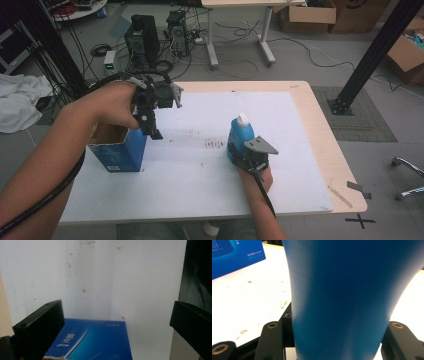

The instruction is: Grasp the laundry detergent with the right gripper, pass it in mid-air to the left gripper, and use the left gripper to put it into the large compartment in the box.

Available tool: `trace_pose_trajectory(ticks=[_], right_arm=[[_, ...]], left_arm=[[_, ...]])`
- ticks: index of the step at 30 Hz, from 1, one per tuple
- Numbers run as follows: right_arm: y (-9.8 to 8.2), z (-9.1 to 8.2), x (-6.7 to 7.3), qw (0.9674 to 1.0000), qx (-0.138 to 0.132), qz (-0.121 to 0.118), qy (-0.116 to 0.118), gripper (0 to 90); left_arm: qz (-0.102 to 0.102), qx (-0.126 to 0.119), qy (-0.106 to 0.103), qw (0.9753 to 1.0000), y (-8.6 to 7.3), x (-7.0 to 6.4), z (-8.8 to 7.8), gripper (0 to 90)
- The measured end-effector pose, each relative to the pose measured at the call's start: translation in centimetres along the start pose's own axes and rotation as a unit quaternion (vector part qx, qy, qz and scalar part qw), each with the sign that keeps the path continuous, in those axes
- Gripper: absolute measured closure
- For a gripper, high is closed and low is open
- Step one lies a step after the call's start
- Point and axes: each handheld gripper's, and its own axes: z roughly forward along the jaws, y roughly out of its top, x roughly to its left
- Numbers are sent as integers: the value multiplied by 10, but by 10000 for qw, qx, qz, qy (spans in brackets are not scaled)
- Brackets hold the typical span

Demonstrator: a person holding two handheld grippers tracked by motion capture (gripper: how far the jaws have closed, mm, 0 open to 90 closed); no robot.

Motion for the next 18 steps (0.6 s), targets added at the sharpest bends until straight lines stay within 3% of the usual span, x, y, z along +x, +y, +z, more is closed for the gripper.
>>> trace_pose_trajectory(ticks=[8,15,16,17,18], right_arm=[[4,-7,-7,9996,-35,96,277,443],[17,-19,-14,9971,-167,82,741,443],[23,-24,-17,9955,-220,71,921,444],[23,-24,-17,9955,-220,71,921,444],[29,-28,-21,9933,-269,41,1119,444]], left_arm=[[2,11,-8,10000,2,0,0,1],[42,-10,-7,10000,5,0,-1,1],[42,-13,7,10000,5,0,-2,1],[42,-13,7,10000,5,0,-2,1],[46,-7,6,10000,5,-1,-3,1]])
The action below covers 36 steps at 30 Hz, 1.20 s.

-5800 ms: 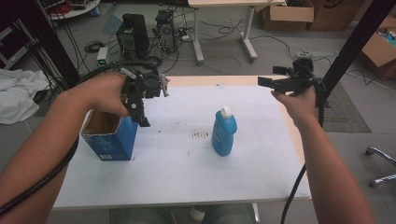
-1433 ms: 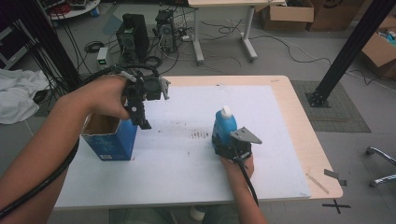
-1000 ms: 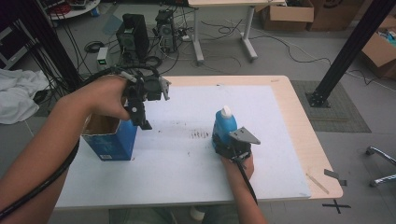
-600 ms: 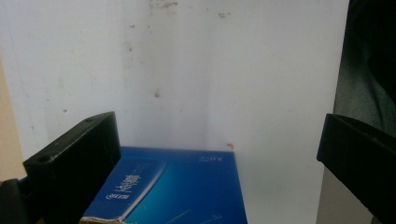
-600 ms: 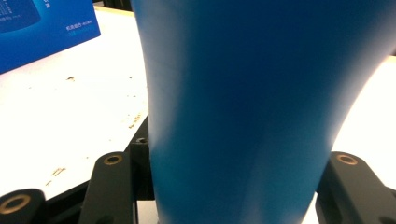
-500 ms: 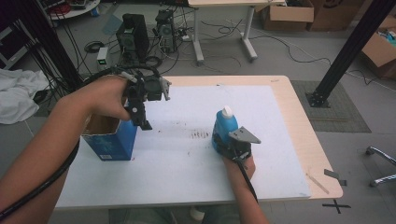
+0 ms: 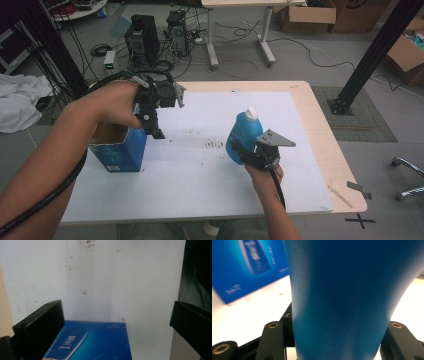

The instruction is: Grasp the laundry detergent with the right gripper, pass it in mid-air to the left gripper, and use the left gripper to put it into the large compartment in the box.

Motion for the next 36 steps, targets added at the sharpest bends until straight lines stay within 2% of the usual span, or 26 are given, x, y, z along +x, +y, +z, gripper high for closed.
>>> trace_pose_trajectory(ticks=[4,5,6,8,9,10,11,12,13,14,15,18,19,20,21,22,23,24,28,29,30,31,32,33,34,36], right_arm=[[12,-8,-4,9992,8,-165,377,445],[12,-8,-4,9992,8,-165,377,445],[17,-11,-5,9980,28,-243,585,445],[22,-12,-5,9967,51,-338,742,445],[22,-12,-5,9967,51,-338,742,445],[26,-13,-5,9948,67,-414,928,446],[26,-13,-5,9948,67,-414,928,446],[28,-13,-6,9924,114,-463,1138,446],[28,-13,-6,9924,114,-463,1138,446],[31,-12,-6,9889,163,-553,1371,445],[31,-12,-6,9889,163,-553,1371,445],[34,-8,-3,9810,279,-738,1775,445],[34,-8,-3,9810,279,-738,1775,445],[35,-6,-2,9785,305,-796,1879,445],[36,-4,1,9733,374,-912,2074,445],[36,-4,1,9733,374,-912,2074,445],[37,-2,2,9709,397,-967,2155,445],[37,1,4,9648,454,-1061,2363,446],[38,9,6,9555,502,-1151,2670,446],[38,9,6,9555,502,-1151,2670,446],[37,13,7,9512,506,-1150,2817,446],[37,15,8,9495,509,-1160,2871,446],[37,15,8,9495,509,-1160,2871,446],[37,19,10,9467,526,-1199,2943,446],[37,21,12,9454,539,-1222,2974,446],[37,23,13,9442,556,-1232,3005,446]], left_arm=[[-4,0,6,10000,0,-1,-1,1],[-4,0,6,10000,0,-1,-1,1],[-8,31,5,10000,0,-1,-1,1],[-1,35,0,10000,1,-1,-2,1],[-1,35,0,10000,1,-1,-2,1],[0,33,3,10000,1,-2,-2,1],[7,18,10,10000,2,-2,-2,1],[23,35,4,10000,3,-3,-3,1],[23,35,4,10000,3,-3,-3,1],[42,42,1,10000,5,-4,-3,1],[42,42,1,10000,5,-4,-3,1],[87,47,-11,10000,9,-5,-4,1],[87,47,-11,10000,9,-5,-4,1],[99,42,-19,9999,10,-6,-4,1],[114,46,-21,9999,10,-6,-4,1],[120,50,-29,9999,11,-6,-4,1],[122,58,-33,9999,12,-7,-4,1],[135,59,-41,9999,13,-7,-4,1],[189,68,-70,9998,17,-9,-4,1],[189,68,-70,9998,17,-9,-4,1],[203,63,-80,9997,19,-10,-4,1],[203,63,-80,9997,19,-10,-4,1],[212,68,-89,9997,20,-11,-4,1],[224,70,-92,9997,21,-11,-4,1],[243,75,-103,9996,23,-13,-3,1],[255,71,-109,9996,24,-13,-2,1]])
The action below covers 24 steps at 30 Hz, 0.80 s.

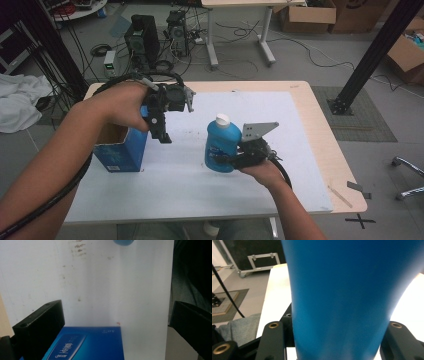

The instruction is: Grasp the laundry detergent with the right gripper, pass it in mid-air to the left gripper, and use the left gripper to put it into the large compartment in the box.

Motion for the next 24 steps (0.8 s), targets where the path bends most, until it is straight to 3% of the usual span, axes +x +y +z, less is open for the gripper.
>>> trace_pose_trajectory(ticks=[7,24], right_arm=[[9,20,-1,9997,59,-116,226,446],[23,51,5,9983,196,-313,454,448]], left_arm=[[105,42,-16,9999,9,-4,0,1],[238,85,-86,9996,25,-9,6,1]])
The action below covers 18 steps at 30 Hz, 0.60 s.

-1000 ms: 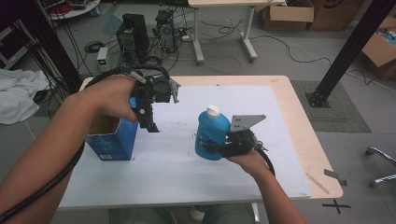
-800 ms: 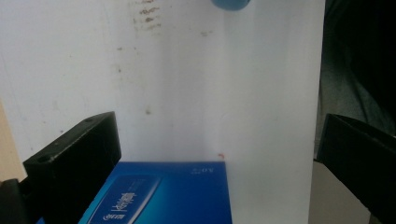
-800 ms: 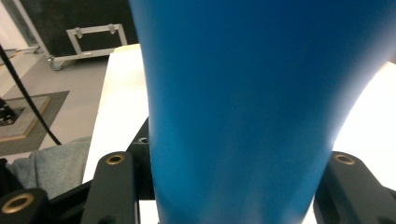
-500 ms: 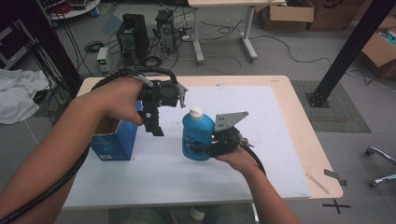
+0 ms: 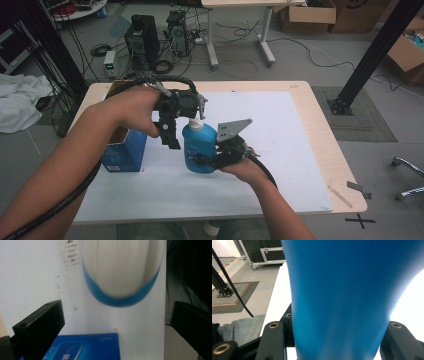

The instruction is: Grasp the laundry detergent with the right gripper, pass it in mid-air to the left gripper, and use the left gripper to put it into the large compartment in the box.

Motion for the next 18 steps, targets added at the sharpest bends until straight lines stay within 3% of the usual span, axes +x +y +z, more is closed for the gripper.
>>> trace_pose_trajectory(ticks=[18], right_arm=[[6,16,4,9999,15,-112,99,450]], left_arm=[[168,61,-58,9998,17,-4,10,1]])
